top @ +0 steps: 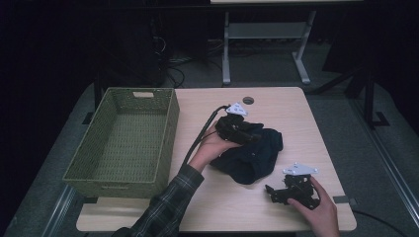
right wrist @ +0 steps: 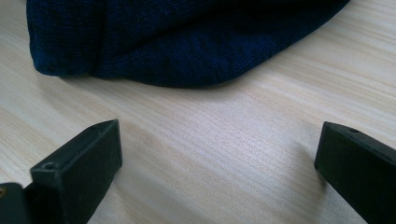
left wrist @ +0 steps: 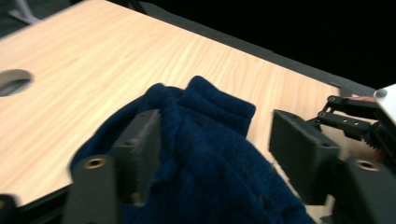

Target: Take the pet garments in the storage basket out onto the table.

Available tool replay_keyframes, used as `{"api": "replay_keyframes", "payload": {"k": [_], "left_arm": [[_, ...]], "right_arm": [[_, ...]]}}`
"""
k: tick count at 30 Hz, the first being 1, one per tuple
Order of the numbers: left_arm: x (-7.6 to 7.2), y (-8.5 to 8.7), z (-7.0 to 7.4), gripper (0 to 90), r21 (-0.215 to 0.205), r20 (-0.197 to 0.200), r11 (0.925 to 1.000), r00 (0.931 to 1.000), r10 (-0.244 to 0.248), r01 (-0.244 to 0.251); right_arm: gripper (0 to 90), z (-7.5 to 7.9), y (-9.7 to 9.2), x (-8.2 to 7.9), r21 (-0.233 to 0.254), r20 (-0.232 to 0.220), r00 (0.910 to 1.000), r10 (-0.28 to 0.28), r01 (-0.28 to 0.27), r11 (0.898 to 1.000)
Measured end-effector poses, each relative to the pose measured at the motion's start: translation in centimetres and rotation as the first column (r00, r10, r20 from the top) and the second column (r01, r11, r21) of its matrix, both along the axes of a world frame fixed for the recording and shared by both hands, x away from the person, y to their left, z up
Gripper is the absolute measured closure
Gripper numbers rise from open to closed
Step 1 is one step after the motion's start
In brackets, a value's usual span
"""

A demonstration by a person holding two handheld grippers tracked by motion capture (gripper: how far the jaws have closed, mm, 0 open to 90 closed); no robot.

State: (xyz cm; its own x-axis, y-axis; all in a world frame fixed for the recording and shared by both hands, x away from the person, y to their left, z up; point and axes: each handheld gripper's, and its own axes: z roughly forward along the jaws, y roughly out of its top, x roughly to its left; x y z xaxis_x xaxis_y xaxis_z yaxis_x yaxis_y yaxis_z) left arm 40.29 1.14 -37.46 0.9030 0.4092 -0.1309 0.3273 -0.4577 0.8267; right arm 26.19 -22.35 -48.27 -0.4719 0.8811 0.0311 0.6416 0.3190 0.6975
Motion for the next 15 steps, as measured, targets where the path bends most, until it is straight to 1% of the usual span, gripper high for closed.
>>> {"api": "replay_keyframes", "payload": {"k": [2,4,5,7,12,15], "left_arm": [[-0.4,0.7,0.2,26.3,-0.003,-0.009,0.9999,0.9999,0.012,-0.012],[-0.9,1.4,0.2,22.4,0.004,-0.001,0.9999,0.9999,0.014,-0.014],[-1.2,1.7,0.2,22.4,0.012,0.007,0.9998,0.9999,0.013,-0.014],[-1.6,2.3,0.1,19.6,0.019,0.009,0.9995,0.9997,0.023,-0.024],[-3.1,4.0,0.0,16.1,0.023,0.017,0.9987,0.9988,0.046,-0.046],[-3.9,4.8,-0.2,14.0,0.039,0.032,0.9977,0.9980,0.054,-0.055]], "right_arm": [[0.5,0.0,0.0,0.0,-0.001,0.000,1.0000,0.000,0.000,1.000],[0.5,0.0,0.0,0.0,-0.001,0.000,1.0000,0.001,-0.001,1.000],[0.5,0.0,0.0,0.0,-0.001,0.000,1.0000,0.001,-0.001,1.000],[0.5,0.0,0.0,0.0,-0.002,0.002,1.0000,0.001,-0.001,1.000],[0.5,0.0,0.0,0.0,-0.003,0.002,1.0000,0.002,-0.002,1.000],[0.5,0.0,0.0,0.0,-0.003,0.001,1.0000,0.002,-0.002,1.000]]}}
